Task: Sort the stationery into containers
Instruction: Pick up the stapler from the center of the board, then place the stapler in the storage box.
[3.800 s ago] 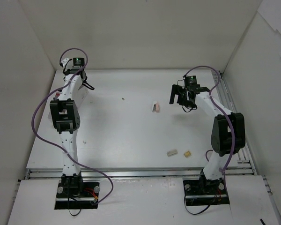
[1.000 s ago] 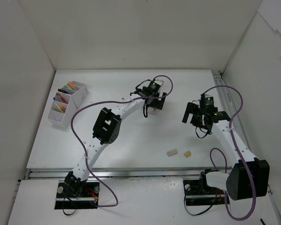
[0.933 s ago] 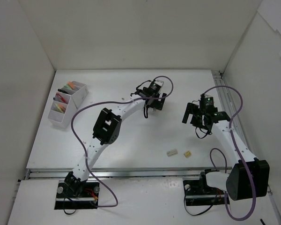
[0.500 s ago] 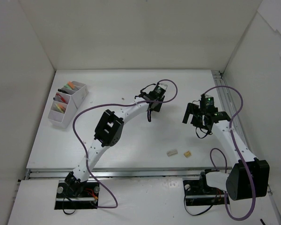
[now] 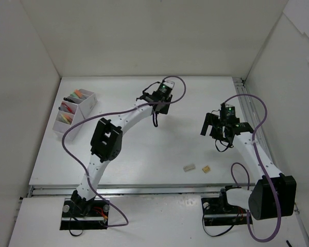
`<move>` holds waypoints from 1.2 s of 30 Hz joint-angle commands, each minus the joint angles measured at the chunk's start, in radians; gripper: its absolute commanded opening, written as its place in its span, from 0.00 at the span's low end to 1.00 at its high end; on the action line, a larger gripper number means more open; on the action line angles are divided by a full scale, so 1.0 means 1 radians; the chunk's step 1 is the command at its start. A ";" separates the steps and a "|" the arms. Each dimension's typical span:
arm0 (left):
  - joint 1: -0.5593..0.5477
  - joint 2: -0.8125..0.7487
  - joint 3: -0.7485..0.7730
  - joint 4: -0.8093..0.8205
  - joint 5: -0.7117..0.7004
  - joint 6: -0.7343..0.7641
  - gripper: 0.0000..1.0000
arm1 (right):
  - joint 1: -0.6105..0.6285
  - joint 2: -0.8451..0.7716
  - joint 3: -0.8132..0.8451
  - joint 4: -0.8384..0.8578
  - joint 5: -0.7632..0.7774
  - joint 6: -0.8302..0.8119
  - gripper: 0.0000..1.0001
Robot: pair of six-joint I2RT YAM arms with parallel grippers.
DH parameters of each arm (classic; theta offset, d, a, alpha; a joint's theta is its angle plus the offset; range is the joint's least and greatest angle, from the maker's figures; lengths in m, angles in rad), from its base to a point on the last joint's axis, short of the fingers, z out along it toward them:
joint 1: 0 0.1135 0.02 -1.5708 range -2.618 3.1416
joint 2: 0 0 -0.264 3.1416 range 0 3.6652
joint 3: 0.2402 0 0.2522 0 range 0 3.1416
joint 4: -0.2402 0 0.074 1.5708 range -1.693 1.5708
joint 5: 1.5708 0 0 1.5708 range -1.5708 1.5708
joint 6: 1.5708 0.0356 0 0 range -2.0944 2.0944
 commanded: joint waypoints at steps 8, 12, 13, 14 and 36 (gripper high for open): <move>0.297 -0.355 -0.143 0.044 -0.035 -0.065 0.00 | 0.005 0.038 0.083 0.090 -0.052 -0.025 0.98; 0.389 -0.387 -0.119 -0.035 -0.171 -0.097 0.00 | 0.062 0.106 0.141 0.133 -0.008 -0.037 0.98; 0.425 -0.380 -0.099 -0.061 -0.200 -0.117 0.00 | 0.074 0.144 0.158 0.137 0.003 -0.039 0.98; 0.442 -0.372 -0.060 -0.083 -0.216 -0.125 0.00 | 0.080 0.164 0.173 0.140 0.005 -0.039 0.98; 0.689 -0.059 0.258 -0.158 -0.317 -0.458 0.03 | 0.090 0.543 0.486 0.150 -0.006 0.019 0.98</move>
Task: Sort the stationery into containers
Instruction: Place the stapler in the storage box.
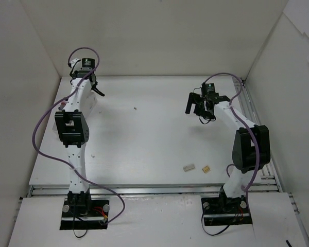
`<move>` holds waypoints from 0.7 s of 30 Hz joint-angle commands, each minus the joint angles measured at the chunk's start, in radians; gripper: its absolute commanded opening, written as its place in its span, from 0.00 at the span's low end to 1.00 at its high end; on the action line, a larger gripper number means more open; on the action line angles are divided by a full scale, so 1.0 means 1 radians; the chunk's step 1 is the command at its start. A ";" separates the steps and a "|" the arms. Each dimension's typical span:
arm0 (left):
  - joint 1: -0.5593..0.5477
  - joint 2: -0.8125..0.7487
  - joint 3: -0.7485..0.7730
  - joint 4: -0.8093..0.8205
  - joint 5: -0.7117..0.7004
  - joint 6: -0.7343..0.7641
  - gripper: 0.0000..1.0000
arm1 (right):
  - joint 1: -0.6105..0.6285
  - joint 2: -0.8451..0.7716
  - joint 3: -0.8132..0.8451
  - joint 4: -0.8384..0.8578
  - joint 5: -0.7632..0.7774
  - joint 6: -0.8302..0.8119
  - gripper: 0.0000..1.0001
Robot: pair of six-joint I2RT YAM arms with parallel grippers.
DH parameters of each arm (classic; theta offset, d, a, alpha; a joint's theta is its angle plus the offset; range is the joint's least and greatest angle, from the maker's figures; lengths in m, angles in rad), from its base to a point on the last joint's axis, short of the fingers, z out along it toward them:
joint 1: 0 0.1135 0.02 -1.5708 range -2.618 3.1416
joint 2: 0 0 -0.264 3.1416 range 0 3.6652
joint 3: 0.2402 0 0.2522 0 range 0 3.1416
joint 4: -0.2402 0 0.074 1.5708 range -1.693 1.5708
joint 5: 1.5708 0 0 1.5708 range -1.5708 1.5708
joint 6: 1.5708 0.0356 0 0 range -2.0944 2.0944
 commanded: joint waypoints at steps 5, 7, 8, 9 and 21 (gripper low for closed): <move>0.027 -0.038 0.025 0.060 -0.066 -0.099 0.05 | 0.001 0.004 0.057 0.023 0.029 0.023 0.98; 0.027 -0.027 0.030 0.066 -0.070 -0.105 0.07 | 0.001 0.004 0.057 0.023 0.024 0.023 0.98; 0.027 -0.018 0.030 0.070 -0.072 -0.109 0.07 | 0.001 0.004 0.057 0.021 0.025 0.024 0.98; 0.027 -0.015 0.029 0.075 -0.070 -0.109 0.07 | 0.003 0.004 0.057 0.020 0.025 0.024 0.98; 0.036 0.007 -0.005 0.109 -0.113 -0.178 0.10 | -0.010 0.018 0.087 -0.003 0.042 0.018 0.98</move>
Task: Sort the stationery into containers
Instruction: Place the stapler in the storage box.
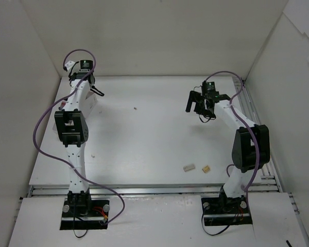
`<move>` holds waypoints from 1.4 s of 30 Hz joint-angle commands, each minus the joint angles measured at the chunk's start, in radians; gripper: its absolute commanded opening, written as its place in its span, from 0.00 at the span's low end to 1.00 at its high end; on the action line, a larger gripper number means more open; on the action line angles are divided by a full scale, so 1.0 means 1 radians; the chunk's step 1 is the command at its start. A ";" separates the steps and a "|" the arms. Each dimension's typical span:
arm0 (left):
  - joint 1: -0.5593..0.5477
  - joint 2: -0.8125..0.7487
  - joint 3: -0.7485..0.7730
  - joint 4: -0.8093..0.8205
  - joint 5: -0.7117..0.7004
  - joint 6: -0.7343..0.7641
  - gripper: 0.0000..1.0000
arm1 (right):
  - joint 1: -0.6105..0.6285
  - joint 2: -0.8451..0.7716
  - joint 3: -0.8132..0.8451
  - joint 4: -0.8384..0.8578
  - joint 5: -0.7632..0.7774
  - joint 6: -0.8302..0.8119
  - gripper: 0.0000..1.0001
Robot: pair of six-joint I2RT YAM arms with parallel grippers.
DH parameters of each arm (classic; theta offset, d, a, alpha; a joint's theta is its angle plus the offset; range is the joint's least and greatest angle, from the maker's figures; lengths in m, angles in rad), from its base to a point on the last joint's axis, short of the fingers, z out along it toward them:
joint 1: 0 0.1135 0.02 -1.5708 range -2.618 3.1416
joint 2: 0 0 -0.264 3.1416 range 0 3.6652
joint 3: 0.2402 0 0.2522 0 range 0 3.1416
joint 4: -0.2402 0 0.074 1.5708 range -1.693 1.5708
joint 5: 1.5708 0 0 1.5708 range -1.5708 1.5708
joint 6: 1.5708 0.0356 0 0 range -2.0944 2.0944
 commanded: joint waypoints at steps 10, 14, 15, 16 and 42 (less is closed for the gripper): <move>0.007 0.019 0.012 0.098 -0.051 -0.029 0.16 | -0.016 0.015 0.076 -0.012 0.031 0.006 0.98; 0.007 0.013 -0.003 0.093 -0.059 -0.060 0.23 | -0.017 0.023 0.089 -0.023 0.031 0.004 0.98; 0.007 0.008 -0.014 0.096 -0.060 -0.066 0.29 | -0.014 0.024 0.092 -0.023 0.031 0.004 0.98; 0.007 0.005 -0.020 0.093 -0.063 -0.074 0.33 | -0.017 0.024 0.092 -0.025 0.031 0.004 0.98; -0.016 -0.161 -0.122 -0.012 -0.143 -0.218 0.46 | -0.016 0.006 0.070 -0.028 0.042 0.004 0.98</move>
